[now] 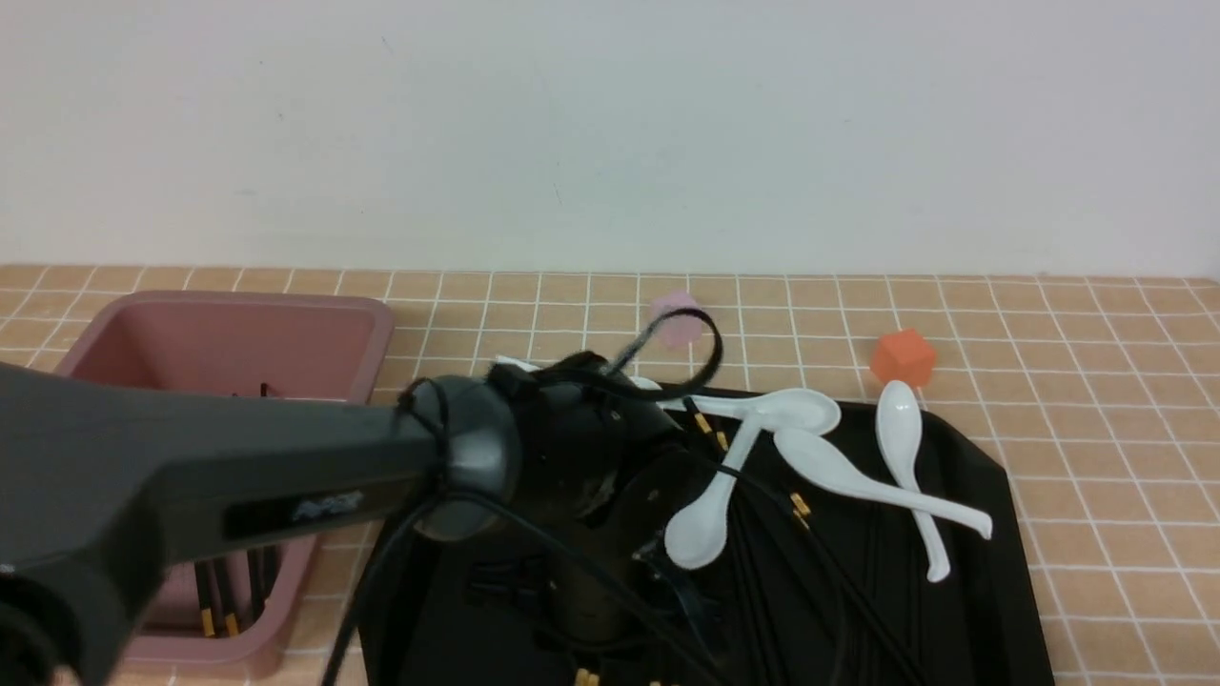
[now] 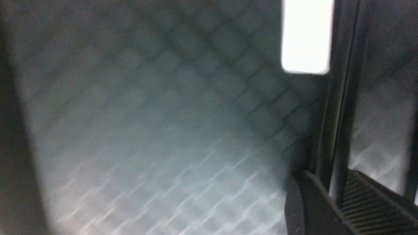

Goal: On brown tablecloth take chopsticks from black tray and put them in box.
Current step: 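Reach over to the black tray and grasp a pair of chopsticks with the left gripper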

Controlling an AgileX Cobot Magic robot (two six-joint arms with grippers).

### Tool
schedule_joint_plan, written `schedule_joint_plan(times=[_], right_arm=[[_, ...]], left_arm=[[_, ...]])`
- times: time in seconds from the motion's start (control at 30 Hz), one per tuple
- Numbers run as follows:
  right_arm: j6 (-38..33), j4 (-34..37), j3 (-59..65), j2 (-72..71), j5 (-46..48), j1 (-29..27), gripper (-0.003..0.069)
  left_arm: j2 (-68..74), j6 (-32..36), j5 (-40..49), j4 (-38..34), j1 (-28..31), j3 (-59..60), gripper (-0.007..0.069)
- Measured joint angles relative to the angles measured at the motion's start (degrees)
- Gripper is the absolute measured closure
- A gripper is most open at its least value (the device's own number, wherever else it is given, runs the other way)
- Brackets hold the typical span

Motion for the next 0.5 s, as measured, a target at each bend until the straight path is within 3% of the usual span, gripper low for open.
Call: schedule_joint_plan(times=[0.33,0.5], right_arm=[[0.0,0.0,0.0,0.0,0.0,0.0,0.0419],[0.0,0.0,0.0,0.0,0.0,0.0,0.0419]], left_arm=[[-15.2,0.0,8.0,1.5,0.2,-4.5,0.0503],[-22.1,0.0,11.6,2.7,3.1,-5.9,0.0503]])
